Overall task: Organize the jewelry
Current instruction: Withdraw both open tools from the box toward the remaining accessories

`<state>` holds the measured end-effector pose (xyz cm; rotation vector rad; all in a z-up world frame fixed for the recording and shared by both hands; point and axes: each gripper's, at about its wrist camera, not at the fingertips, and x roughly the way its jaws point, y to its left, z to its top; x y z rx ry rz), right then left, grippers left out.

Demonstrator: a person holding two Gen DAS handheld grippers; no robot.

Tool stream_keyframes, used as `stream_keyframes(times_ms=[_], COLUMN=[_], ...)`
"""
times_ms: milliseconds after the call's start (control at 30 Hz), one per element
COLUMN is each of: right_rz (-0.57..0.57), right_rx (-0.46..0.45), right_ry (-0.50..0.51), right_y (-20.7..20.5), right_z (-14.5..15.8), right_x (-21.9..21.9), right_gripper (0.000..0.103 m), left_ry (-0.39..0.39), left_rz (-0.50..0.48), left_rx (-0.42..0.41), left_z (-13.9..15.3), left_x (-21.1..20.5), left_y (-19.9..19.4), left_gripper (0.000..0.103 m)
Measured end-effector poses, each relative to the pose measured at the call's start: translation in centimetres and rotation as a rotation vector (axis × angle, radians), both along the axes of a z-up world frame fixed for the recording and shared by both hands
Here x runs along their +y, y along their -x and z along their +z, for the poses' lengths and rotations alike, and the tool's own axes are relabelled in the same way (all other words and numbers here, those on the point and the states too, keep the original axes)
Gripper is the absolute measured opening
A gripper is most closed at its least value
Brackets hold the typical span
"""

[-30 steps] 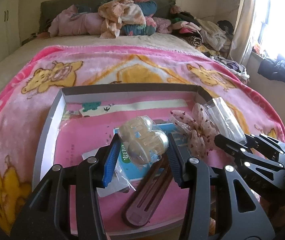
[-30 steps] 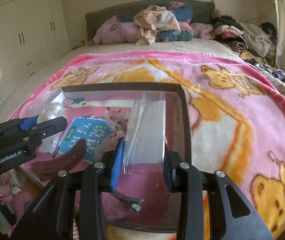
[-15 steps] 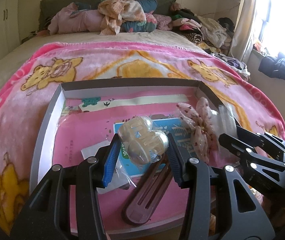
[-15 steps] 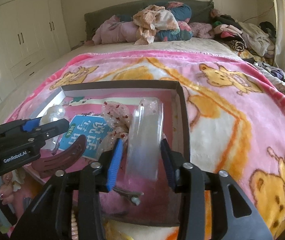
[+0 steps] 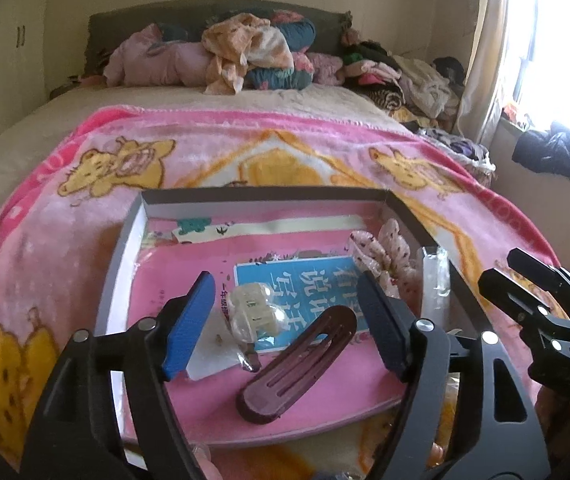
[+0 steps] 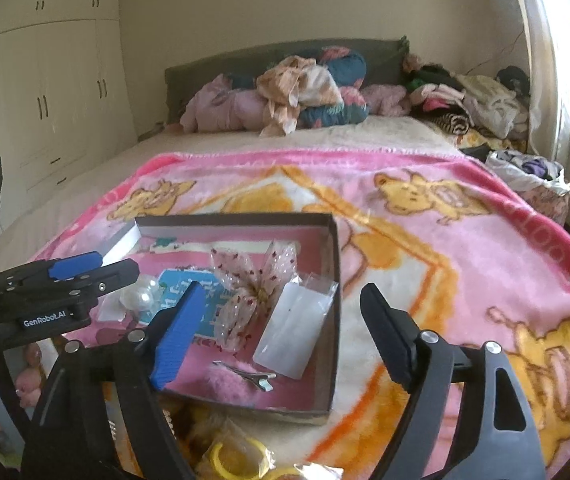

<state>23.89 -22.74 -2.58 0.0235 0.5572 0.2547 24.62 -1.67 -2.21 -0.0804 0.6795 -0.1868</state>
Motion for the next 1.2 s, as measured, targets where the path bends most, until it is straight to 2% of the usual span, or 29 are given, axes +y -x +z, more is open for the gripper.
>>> stream_keyframes(times_ms=[67,167,233,400,833,1200], right_rz=[-0.011,-0.016,-0.023,-0.034,-0.045,-0.080], right_rx=[-0.021,-0.033,-0.045,-0.072,-0.125,-0.136], right_ry=[-0.008,-0.006,-0.002,0.003,0.021,0.018], right_y=[0.8,1.6,2.3,4.0,8.9,12.7], right_z=[0.6,1.2,1.7,2.9,4.7,4.9], right_x=[-0.3,-0.4,-0.5,-0.8,-1.9,-4.0], right_gripper=[0.088,0.088,0.088,0.088,0.088,0.088], left_ry=[0.004,0.008,0.014,0.026,0.033,0.030], left_rz=[0.004,0.010,0.016,0.031,0.011,-0.032], left_rx=[-0.014,-0.036,-0.051,-0.085,-0.139,-0.162], left_z=[0.5,1.4,2.0,3.4,4.9,5.1], left_x=[0.1,0.2,0.3,0.8,0.0,-1.7], left_y=[0.5,1.4,2.1,3.9,8.2,11.2], left_gripper=[0.068,0.073,0.085,0.091,0.091,0.091])
